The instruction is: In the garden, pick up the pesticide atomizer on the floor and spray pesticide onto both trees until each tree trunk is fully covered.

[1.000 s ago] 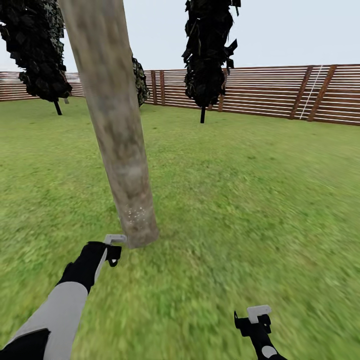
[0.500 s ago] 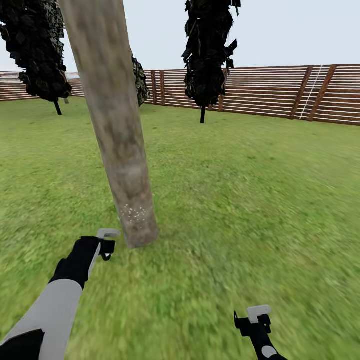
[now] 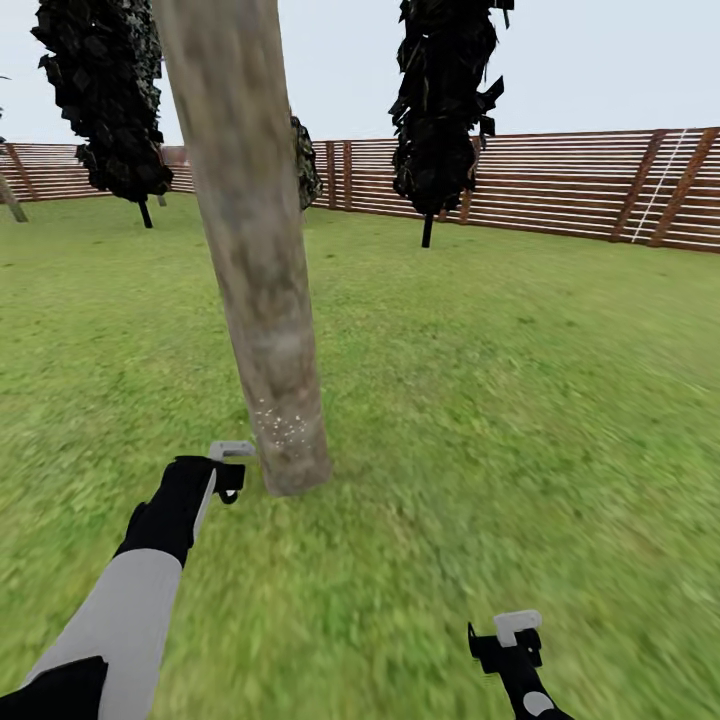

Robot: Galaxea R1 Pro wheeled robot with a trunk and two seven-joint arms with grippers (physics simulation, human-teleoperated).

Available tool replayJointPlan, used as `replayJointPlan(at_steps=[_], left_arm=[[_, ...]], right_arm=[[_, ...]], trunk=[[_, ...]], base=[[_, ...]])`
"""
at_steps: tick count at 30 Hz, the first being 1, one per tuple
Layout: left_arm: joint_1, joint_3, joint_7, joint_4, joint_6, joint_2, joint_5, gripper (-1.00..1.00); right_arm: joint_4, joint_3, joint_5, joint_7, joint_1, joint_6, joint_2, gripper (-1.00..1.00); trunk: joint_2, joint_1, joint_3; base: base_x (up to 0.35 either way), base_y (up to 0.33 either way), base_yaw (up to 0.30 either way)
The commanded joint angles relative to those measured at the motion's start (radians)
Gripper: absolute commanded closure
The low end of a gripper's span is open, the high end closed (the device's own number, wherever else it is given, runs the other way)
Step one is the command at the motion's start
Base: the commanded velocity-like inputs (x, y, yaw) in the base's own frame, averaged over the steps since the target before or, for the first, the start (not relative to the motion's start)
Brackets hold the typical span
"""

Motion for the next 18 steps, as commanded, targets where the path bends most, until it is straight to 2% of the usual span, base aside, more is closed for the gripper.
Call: replayJointPlan(at_steps=[1, 9, 18], left_arm=[[0.0, 0.005, -0.01, -0.004, 0.004, -0.003, -0.011, 1.0], [0.002, 0.003, -0.009, -0.007, 0.005, -0.009, -0.01, 1.0], [0.004, 0.002, -0.007, -0.007, 0.006, -0.008, -0.013, 1.0]], right_arm=[[0.0, 0.009, -0.01, -0.002, 0.0, -0.003, -0.001, -1.0], [0.0, 0.009, -0.009, -0.001, 0.0, -0.003, -0.001, -1.0], [0.0, 0.01, -0.009, 0.001, 0.0, -0.003, 0.0, -1.0]], trunk=[[0.0, 0.0, -0.001], [0.0, 0.0, -0.001], [0.0, 0.0, -0.001]], base=[[0.234, -0.157, 0.007], [0.209, -0.196, 0.001], [0.017, -0.27, 0.0]])
